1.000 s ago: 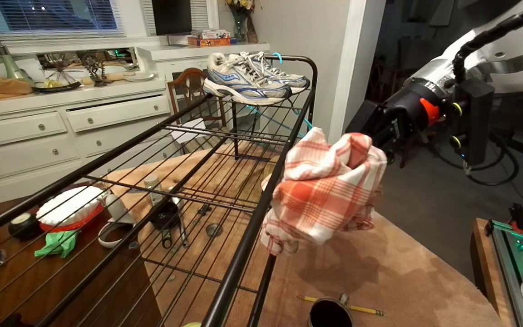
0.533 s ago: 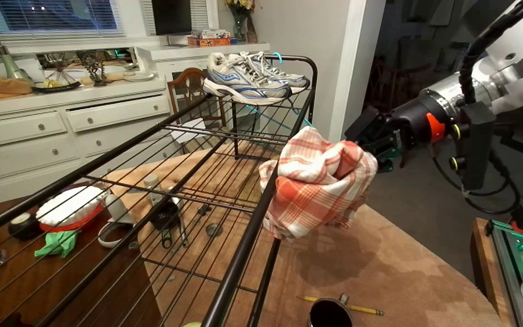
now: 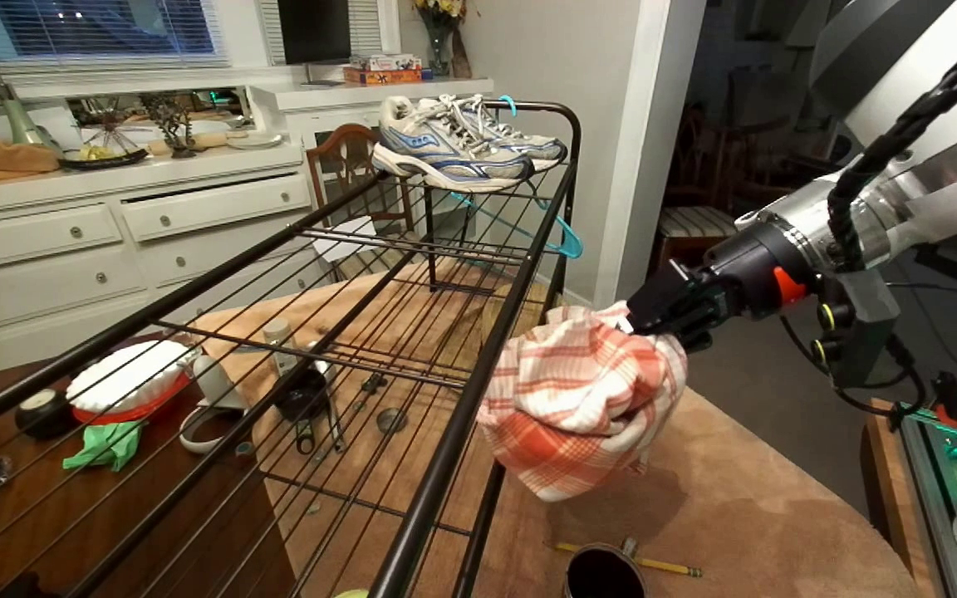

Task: Fold the cloth, then move it to the bottom rack

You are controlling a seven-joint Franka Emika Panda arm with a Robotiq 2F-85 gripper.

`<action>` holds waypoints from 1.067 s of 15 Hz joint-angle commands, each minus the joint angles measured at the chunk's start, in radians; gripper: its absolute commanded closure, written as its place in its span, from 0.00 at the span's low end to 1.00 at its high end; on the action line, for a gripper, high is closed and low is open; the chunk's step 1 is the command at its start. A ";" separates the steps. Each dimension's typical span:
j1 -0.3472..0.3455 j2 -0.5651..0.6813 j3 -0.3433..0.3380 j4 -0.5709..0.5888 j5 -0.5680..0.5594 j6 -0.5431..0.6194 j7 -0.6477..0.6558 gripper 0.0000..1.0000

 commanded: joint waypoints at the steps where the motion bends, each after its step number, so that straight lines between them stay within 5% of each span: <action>1: -0.049 0.069 0.094 0.092 0.078 0.091 -0.150 0.93; 10: -0.222 0.160 0.361 0.256 0.136 0.261 -0.488 0.93; 16: -0.439 0.153 0.558 0.300 0.270 0.246 -0.767 0.93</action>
